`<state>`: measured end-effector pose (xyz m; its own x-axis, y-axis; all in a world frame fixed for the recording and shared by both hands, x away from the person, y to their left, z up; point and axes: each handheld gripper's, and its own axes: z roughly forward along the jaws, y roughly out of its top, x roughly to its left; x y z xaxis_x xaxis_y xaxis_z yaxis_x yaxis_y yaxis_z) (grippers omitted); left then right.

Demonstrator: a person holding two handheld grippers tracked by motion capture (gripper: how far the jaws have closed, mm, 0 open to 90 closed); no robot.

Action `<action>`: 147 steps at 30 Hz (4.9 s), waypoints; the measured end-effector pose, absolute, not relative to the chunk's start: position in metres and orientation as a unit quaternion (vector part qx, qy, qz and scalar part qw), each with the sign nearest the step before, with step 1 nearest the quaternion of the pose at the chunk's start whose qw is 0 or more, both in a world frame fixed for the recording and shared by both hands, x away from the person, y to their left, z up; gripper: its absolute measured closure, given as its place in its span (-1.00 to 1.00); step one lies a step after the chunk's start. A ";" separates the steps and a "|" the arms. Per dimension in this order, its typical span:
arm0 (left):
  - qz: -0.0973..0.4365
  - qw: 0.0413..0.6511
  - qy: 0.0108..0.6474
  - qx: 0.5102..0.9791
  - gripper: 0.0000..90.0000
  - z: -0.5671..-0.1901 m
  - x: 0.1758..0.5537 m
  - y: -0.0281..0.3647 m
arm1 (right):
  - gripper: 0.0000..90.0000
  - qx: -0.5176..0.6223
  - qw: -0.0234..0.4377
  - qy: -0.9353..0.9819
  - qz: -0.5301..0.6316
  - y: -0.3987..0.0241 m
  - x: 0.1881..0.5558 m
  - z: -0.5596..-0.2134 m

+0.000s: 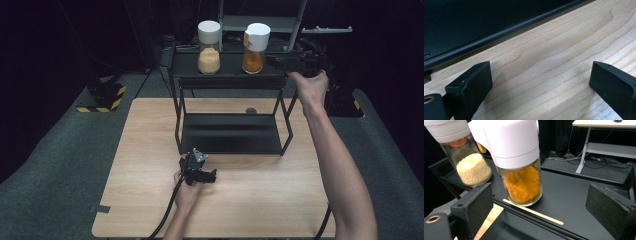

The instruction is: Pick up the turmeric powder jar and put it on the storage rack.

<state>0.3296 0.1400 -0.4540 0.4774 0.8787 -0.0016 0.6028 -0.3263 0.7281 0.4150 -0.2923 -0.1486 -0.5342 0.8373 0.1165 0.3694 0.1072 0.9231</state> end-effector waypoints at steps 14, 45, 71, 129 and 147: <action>0.202 0.342 0.470 0.788 -0.90 -0.454 0.329 0.140 | -0.83 0.425 0.231 0.707 0.516 -0.309 0.404 -0.154; 0.202 0.342 0.470 0.788 -0.90 -0.454 0.329 0.140 | -0.82 0.415 0.231 0.704 0.527 -0.332 0.385 -0.169; 0.203 0.343 0.470 0.788 -0.90 -0.455 0.329 0.140 | -0.82 0.419 0.229 0.707 0.521 -0.343 0.375 -0.192; 0.202 0.342 0.470 0.788 -0.90 -0.454 0.329 0.140 | -0.81 0.409 0.215 0.729 0.505 -0.325 0.367 -0.251; 0.202 0.342 0.470 0.788 -0.90 -0.454 0.329 0.140 | -0.81 0.411 0.206 0.736 0.497 -0.317 0.367 -0.273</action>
<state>0.3294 0.1400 -0.4545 0.4766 0.8791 -0.0029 0.6024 -0.3242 0.7294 0.3666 -0.3174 -0.2725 -0.5776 0.8095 0.1053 0.4007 0.1688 0.9005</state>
